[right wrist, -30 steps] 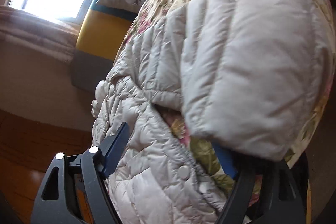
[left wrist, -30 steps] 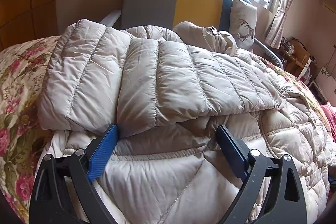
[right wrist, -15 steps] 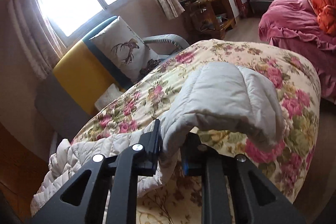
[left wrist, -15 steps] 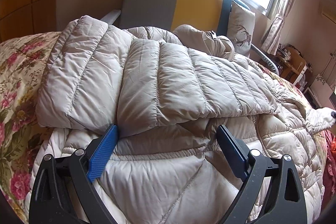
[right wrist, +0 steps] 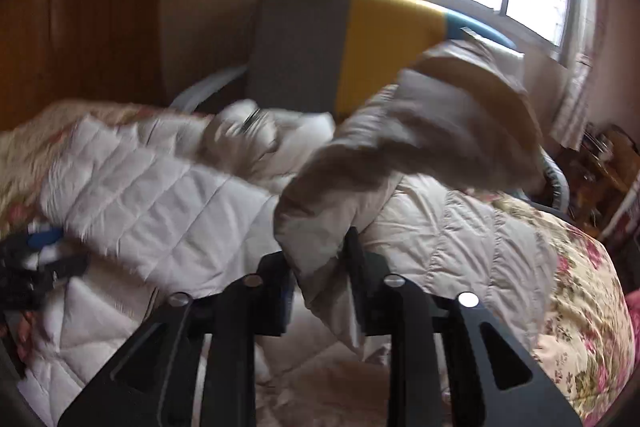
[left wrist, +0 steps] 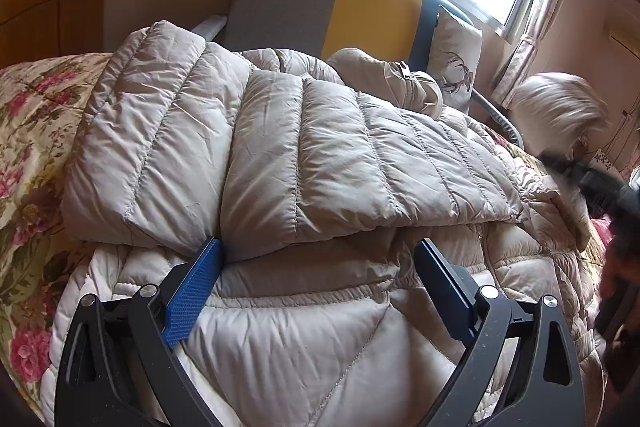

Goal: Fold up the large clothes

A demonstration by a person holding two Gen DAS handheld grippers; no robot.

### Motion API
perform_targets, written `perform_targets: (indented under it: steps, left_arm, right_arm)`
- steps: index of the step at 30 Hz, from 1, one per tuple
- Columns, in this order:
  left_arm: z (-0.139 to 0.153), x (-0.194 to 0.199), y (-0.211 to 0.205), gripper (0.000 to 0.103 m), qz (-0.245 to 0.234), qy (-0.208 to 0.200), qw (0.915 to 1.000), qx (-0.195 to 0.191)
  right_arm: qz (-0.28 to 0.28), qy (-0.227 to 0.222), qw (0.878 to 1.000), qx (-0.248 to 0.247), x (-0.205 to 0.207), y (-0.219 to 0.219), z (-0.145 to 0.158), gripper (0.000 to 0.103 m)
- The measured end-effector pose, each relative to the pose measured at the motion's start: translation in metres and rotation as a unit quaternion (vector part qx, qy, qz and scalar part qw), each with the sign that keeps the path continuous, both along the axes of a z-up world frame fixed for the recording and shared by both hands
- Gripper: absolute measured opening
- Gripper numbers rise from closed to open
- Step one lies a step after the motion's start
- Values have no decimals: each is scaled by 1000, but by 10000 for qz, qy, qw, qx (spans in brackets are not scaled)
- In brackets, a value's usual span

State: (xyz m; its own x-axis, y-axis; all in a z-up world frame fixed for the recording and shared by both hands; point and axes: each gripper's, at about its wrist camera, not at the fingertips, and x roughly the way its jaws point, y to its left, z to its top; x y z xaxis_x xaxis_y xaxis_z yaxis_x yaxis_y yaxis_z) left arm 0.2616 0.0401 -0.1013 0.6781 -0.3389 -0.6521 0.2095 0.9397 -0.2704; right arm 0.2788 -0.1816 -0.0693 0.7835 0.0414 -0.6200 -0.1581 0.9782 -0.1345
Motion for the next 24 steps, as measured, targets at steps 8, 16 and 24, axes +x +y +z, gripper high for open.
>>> perform_targets:
  steps: [8, 16, 24]
  left_arm:
    - [-1, 1, 2, 95, -21, 27, 10000, -47]
    - [49, -7, 1, 90, 106, -113, 9989, -432]
    - [90, 41, -79, 90, -786, -29, 9966, -235]
  right_arm:
    - [-150, -1, 9987, 477, -22, -13, -29, 94]
    - [-2341, -918, 9588, 1320, -59, -101, -25, 101]
    - [-2871, -1003, 9315, 1995, -72, -139, -39, 101]
